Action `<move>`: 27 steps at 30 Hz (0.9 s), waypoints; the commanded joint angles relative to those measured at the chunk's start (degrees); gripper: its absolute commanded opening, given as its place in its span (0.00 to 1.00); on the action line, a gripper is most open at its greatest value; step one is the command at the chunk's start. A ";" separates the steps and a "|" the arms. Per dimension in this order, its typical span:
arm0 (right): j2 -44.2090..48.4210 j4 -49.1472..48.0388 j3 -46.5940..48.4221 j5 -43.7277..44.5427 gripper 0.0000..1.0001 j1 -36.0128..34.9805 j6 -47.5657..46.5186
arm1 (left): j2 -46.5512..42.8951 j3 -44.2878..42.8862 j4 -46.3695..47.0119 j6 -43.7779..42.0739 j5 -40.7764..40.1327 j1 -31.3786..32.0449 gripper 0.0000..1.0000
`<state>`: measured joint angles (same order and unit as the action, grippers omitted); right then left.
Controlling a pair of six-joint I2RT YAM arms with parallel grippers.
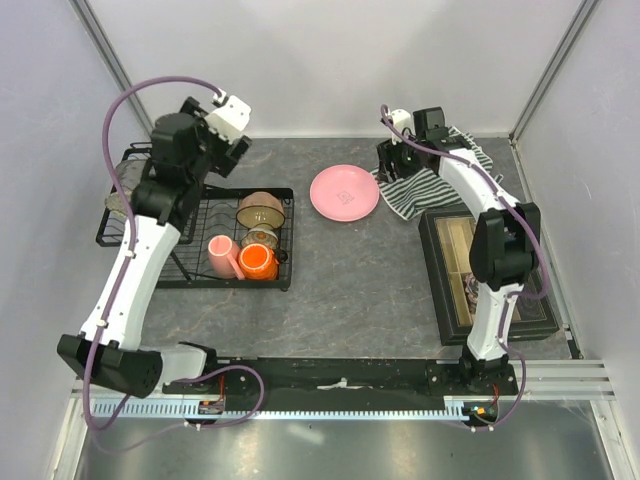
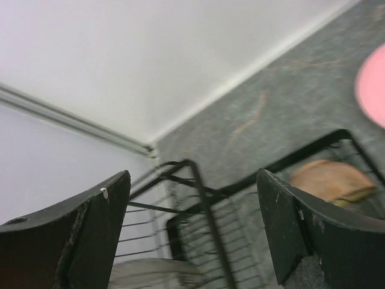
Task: Unload the mixed dishes from the dish rack
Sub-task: Place the plate at the center of the board, then pick up the plate from the dish rack.
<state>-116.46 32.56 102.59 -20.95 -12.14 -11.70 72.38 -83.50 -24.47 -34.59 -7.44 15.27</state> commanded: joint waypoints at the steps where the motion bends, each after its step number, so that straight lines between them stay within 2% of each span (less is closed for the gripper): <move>1: 5.81 -0.48 -3.96 -1.46 0.66 0.19 -2.27 | 2.41 -9.30 -9.61 -16.25 1.45 -3.84 0.91; 6: 7.92 -1.09 -7.22 -2.95 0.67 0.19 -3.24 | 3.12 -15.27 -19.55 -33.48 6.20 -7.08 0.91; 10: 8.01 -2.67 -9.50 -4.45 0.69 0.19 -2.27 | 3.55 -17.83 -27.72 -42.91 12.18 -10.08 0.91; 15: 7.39 -4.08 -10.56 -6.56 0.70 0.10 -1.22 | 5.75 -20.03 -35.29 -53.27 10.26 -12.71 0.91; 27: 8.54 -5.31 -13.46 -7.44 0.71 0.19 -2.01 | 9.00 -20.65 -40.22 -64.19 9.03 -17.55 0.89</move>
<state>-110.52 29.30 89.97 -26.28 -12.14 -13.32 80.79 -101.67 -62.70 -92.05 1.85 -0.78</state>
